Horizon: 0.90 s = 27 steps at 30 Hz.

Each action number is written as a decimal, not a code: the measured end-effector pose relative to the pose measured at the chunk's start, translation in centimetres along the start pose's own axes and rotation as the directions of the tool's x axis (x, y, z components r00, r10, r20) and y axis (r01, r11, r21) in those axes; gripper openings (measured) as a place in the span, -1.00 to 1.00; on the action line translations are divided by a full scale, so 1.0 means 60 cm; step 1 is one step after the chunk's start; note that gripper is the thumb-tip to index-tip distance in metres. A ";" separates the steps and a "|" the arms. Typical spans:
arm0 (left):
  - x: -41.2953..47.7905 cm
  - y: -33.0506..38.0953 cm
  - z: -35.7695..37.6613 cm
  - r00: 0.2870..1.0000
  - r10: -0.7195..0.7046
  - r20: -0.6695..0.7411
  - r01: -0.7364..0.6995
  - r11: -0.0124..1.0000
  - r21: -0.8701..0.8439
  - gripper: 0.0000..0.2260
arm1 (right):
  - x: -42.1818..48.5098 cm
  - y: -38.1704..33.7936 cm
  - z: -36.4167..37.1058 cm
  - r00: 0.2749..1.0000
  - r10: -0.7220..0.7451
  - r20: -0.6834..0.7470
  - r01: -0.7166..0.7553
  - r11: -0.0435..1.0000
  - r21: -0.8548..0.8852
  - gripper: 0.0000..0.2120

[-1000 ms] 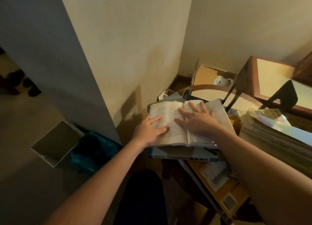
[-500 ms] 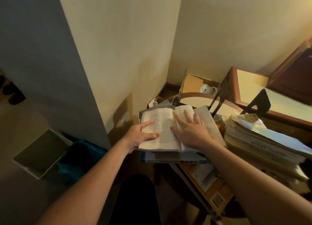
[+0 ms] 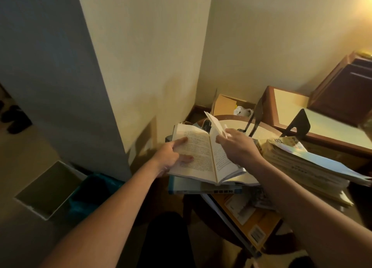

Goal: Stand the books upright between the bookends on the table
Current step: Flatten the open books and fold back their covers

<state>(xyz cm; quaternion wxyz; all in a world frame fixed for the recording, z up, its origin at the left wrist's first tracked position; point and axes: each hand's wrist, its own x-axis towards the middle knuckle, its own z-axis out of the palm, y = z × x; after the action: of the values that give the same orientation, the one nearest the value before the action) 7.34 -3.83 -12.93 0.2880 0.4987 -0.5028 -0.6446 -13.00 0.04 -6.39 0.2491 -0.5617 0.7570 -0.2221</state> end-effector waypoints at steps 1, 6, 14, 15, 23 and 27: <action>-0.001 0.002 0.002 1.000 0.010 -0.010 -0.010 1.000 0.016 -0.38 | 0.000 -0.007 -0.003 1.000 -0.011 0.029 0.011 1.000 -0.008 -0.64; -0.005 0.009 0.009 0.998 0.022 -0.055 -0.016 0.994 0.107 -0.34 | 0.004 -0.027 -0.005 0.980 -0.152 0.128 0.183 0.941 -0.284 -0.69; 0.001 0.032 0.016 0.999 0.003 -0.043 -0.002 1.000 0.024 -0.41 | 0.010 -0.038 0.018 0.961 -0.085 0.264 0.163 0.943 -0.291 -0.41; 0.002 0.031 0.018 0.998 0.006 -0.068 -0.004 1.000 0.027 -0.46 | 0.012 -0.034 0.026 0.945 -0.081 0.318 0.196 0.916 -0.349 -0.45; 0.018 0.003 0.020 0.984 -0.101 -0.149 0.101 0.995 -0.010 -0.52 | 0.026 0.023 0.056 0.901 -0.030 0.434 0.236 0.871 -0.431 -0.48; 0.026 -0.023 0.021 0.985 -0.048 -0.167 0.078 0.982 0.173 -0.16 | 0.040 0.051 0.067 0.945 -0.161 0.283 0.274 0.864 -0.422 -0.37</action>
<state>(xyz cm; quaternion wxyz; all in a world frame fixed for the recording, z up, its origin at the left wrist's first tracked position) 5.81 -4.29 -14.76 0.2612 0.5890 -0.5177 -0.5629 -13.33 -1.66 -11.70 0.1727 -0.7091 0.6836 0.0037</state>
